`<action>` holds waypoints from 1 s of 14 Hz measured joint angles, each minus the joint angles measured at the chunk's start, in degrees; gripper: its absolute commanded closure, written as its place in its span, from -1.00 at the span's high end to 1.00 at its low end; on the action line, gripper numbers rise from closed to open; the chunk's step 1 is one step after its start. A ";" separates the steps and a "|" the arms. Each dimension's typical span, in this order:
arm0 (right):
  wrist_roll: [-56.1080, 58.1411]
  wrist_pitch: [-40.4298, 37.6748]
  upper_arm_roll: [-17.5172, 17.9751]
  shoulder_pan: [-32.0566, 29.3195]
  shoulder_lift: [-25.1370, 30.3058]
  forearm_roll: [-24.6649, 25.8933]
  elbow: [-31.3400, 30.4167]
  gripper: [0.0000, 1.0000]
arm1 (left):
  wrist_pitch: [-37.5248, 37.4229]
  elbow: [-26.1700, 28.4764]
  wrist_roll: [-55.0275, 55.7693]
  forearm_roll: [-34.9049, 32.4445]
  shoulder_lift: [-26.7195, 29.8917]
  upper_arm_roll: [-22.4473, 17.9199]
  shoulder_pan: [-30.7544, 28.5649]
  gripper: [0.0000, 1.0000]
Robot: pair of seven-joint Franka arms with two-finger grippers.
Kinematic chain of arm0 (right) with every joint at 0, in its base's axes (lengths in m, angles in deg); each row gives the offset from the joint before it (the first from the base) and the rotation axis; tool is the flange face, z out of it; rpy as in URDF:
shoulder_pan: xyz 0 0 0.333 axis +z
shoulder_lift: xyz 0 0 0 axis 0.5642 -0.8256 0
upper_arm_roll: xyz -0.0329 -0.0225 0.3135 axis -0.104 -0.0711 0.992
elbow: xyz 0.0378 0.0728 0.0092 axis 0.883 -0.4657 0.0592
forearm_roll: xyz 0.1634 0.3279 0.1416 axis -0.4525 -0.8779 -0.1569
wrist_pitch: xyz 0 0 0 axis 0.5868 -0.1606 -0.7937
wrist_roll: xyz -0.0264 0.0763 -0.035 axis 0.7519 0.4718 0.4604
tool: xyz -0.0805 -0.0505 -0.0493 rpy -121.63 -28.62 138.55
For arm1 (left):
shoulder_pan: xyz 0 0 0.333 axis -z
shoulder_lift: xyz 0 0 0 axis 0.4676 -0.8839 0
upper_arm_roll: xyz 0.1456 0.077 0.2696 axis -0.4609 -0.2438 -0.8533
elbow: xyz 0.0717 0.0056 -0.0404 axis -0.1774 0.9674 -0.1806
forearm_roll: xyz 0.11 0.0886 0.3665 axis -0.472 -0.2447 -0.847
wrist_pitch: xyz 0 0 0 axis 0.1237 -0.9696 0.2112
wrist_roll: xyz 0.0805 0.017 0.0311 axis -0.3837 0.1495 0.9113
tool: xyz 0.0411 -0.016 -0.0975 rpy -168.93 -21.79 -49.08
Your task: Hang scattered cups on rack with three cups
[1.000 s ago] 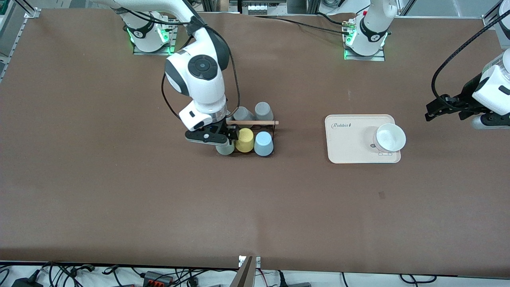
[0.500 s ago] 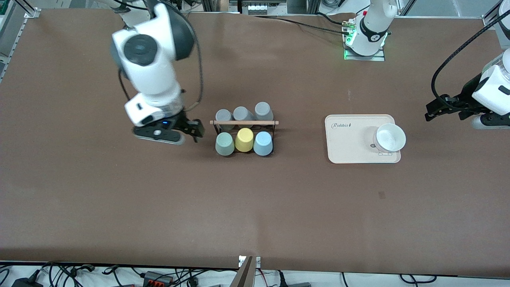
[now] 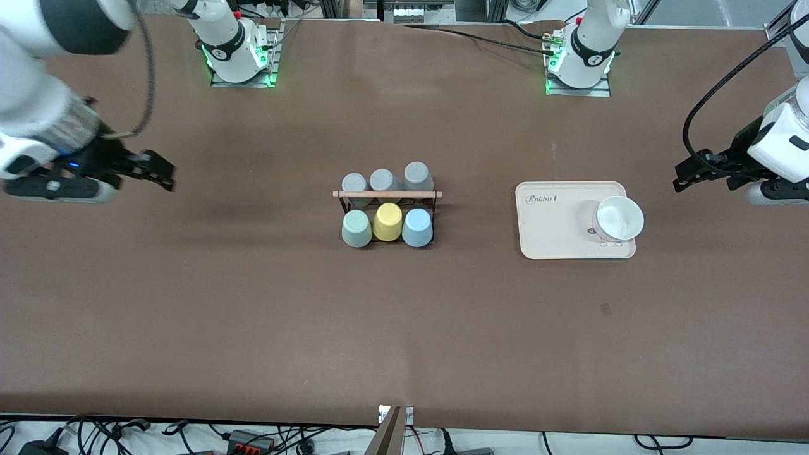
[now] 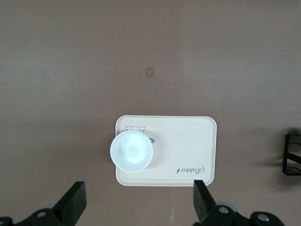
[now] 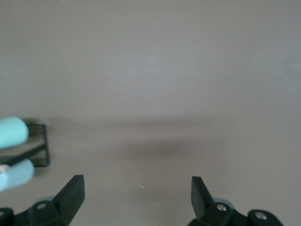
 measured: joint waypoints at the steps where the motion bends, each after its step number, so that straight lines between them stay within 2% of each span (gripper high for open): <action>1: 1.93 -2.44 -1.48 -1.32 0.36 0.01 1.50 1.00 | 0.00 0.00 -0.01 0.00 0.00 0.00 0.00 1.00; 4: 4.06 -5.16 -6.08 -2.53 0.33 0.00 4.97 1.00 | 0.00 0.00 -0.01 0.00 0.00 -0.01 -0.02 1.00; 6: 4.07 -5.30 -6.58 -3.39 -0.34 0.00 5.18 1.00 | 0.00 0.00 -0.01 0.00 0.00 -0.01 -0.02 1.00; 8: 4.07 -5.32 -5.86 -4.17 -1.22 0.00 5.17 1.00 | 0.00 0.00 -0.01 0.00 0.00 -0.01 -0.03 1.00; 12: 3.98 -5.77 -0.51 -5.93 -1.53 -0.01 5.23 1.00 | 0.00 0.00 -0.02 0.00 0.00 -0.01 -0.05 1.00; 14: 3.98 -5.84 -0.04 -6.02 -1.54 -0.01 5.26 1.00 | 0.05 0.00 -0.02 0.00 0.00 -0.01 -0.06 1.00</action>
